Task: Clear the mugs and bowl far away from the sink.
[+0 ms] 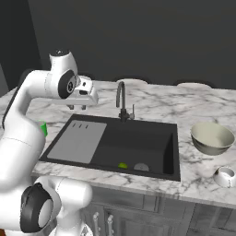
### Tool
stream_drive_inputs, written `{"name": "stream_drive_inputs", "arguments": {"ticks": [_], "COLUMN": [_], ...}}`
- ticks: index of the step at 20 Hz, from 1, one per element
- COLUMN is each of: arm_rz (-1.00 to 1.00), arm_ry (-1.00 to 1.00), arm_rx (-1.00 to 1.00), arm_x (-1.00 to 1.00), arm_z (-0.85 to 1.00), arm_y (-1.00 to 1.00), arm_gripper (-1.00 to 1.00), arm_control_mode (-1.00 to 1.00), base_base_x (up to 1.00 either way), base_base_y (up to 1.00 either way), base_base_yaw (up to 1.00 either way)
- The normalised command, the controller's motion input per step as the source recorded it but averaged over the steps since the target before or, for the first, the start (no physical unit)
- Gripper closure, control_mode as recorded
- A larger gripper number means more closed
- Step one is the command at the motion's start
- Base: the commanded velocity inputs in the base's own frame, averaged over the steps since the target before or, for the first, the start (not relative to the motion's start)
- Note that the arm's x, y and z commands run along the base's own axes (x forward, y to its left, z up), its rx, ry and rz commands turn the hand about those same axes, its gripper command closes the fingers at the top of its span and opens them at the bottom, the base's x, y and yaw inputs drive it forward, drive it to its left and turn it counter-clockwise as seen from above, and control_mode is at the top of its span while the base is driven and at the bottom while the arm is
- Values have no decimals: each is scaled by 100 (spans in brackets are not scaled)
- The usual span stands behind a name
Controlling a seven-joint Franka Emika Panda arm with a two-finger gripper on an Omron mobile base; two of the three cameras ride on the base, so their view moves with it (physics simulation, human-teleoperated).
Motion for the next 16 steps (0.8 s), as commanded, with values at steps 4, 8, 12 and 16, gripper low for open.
{"name": "stream_drive_inputs", "arguments": {"ticks": [4, 8, 12, 16], "arm_rz": [0, 1, 34, 20], "arm_ry": [0, -17, -14, -11], "arm_rx": [0, -8, -1, 0], "arm_x": [0, 1, -3, 0], "arm_z": [-3, -34, -40, -37], "arm_y": [0, 66, 79, 85], "arm_gripper": [-100, -100, -100, -100], "arm_control_mode": [-100, -100, -100, -100], "base_base_x": [0, 0, 0, 0], "base_base_y": [0, 0, 0, 0], "base_base_yaw": [0, 0, 0, 0]}}
